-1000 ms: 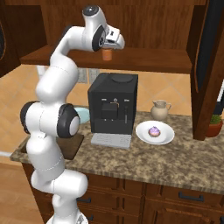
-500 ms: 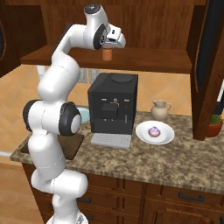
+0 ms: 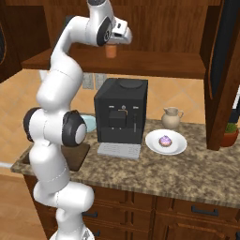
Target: From the different types of pastries on the counter, select a croissant and place it on the cutting board. Then retrieve a jar of jam from the cabinet and place it alongside the croissant on the cutting board.
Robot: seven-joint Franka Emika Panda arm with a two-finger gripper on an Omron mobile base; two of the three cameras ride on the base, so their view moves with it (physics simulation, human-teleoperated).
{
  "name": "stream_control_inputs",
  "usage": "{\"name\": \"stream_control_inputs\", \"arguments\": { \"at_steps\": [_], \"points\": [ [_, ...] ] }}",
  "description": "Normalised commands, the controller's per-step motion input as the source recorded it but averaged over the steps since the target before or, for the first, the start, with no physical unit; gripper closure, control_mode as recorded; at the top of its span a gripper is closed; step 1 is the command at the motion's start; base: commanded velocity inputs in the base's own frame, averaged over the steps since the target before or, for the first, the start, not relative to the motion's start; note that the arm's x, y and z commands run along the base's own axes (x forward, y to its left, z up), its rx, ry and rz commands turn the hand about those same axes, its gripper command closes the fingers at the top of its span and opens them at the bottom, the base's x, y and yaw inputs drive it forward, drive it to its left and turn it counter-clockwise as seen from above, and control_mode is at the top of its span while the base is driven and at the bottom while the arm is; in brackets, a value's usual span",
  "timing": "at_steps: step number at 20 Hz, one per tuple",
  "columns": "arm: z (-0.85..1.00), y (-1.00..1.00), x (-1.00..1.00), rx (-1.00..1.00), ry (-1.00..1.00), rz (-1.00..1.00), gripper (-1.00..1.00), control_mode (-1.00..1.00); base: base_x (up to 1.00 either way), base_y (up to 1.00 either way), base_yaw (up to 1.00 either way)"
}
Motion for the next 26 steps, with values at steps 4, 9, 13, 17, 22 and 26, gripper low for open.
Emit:
{"name": "stream_control_inputs", "arguments": {
  "at_steps": [4, 9, 13, 17, 22, 26],
  "points": [
    [0.28, 0.22, -0.76, 0.01, -0.06, 0.31, 1.00, -1.00, 0.00, 0.00, 0.00],
    [0.00, 0.43, -0.94, -0.04, 0.00, 0.43, 1.00, -1.00, 0.00, 0.00, 0.00],
    [0.00, 0.54, -0.85, 0.00, 0.00, 0.41, 1.00, -1.00, 0.00, 0.00, 0.00],
    [0.00, 0.50, -0.97, 0.00, 0.00, 0.37, 1.00, -1.00, 0.00, 0.00, 0.00],
    [-0.13, 0.33, -1.00, 0.06, -0.07, 0.34, 1.00, -1.00, 0.00, 0.00, 0.00],
    [-0.69, 0.17, -1.00, 0.01, -0.18, 0.37, 1.00, -1.00, 0.00, 0.00, 0.00]
  ]
}}
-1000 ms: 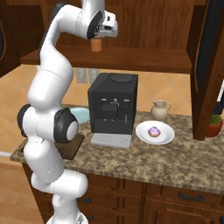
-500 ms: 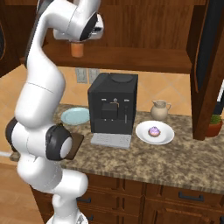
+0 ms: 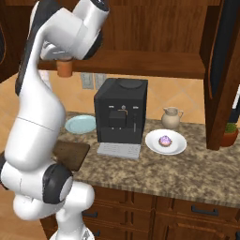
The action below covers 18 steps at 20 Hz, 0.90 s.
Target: From the different types of pastries on the counter, select a croissant and place it on the cutting board. Then retrieve a jar of jam from the cabinet and place it alongside the croissant on the cutting board.
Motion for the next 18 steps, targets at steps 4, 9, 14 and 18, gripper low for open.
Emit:
{"name": "stream_control_inputs", "arguments": {
  "at_steps": [4, 9, 14, 18],
  "points": [
    [-1.00, 0.15, -1.00, 0.01, -0.29, 0.38, 1.00, -1.00, 0.00, 0.00, 0.00],
    [-1.00, 0.20, -0.98, -0.01, -0.30, 0.33, 1.00, -1.00, 0.00, 0.00, 0.00],
    [-0.98, 0.43, -0.25, -0.04, -0.19, 0.21, 1.00, -1.00, 0.00, 0.00, 0.00],
    [-0.93, 0.21, 0.15, -0.15, -0.04, 0.12, 1.00, -1.00, 0.00, 0.00, 0.00]
  ]
}}
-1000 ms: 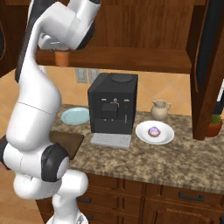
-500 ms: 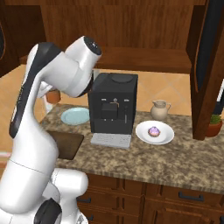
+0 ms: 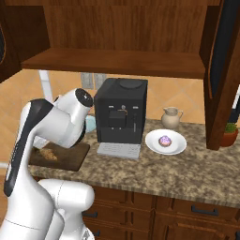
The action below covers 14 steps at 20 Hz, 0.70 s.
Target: From the different types of pastries on the counter, select a croissant and place it on the cutting board. Then retrieve a jar of jam from the cabinet and place it alongside the croissant on the cutting board.
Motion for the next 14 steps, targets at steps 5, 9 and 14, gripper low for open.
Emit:
{"name": "stream_control_inputs", "arguments": {
  "at_steps": [5, 9, 14],
  "points": [
    [-0.93, 0.04, 0.40, -0.16, 0.00, 0.11, 1.00, -1.00, 0.00, 0.00, 0.00],
    [-0.63, 0.04, 0.59, -0.08, 0.00, 0.11, 1.00, -1.00, 0.00, 0.00, 0.00],
    [-0.65, 0.24, 0.88, 0.09, 0.02, 0.20, 1.00, -1.00, 0.00, 0.00, 0.00]
  ]
}}
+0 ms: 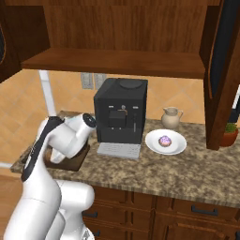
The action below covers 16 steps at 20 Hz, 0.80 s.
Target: From the different types of pastries on the counter, select a croissant and place it on the cutting board. Then retrieve a jar of jam from the cabinet and place it alongside the croissant on the cutting board.
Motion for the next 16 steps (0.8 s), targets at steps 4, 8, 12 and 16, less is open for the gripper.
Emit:
{"name": "stream_control_inputs", "arguments": {
  "at_steps": [4, 8, 12, 16],
  "points": [
    [-0.53, 0.06, 0.96, 0.09, 0.10, 0.13, 1.00, -1.00, 0.00, 0.00, 0.00],
    [-0.22, 0.00, 0.76, 0.00, 0.09, 0.01, 1.00, -1.00, 0.00, 0.00, 0.00],
    [-0.01, 0.02, 0.66, 0.08, 0.04, 0.00, 1.00, -1.00, 0.00, 0.00, 0.00],
    [-0.26, 0.08, 0.24, 0.10, 0.03, 0.00, 1.00, -1.00, 0.00, 0.00, 0.00]
  ]
}}
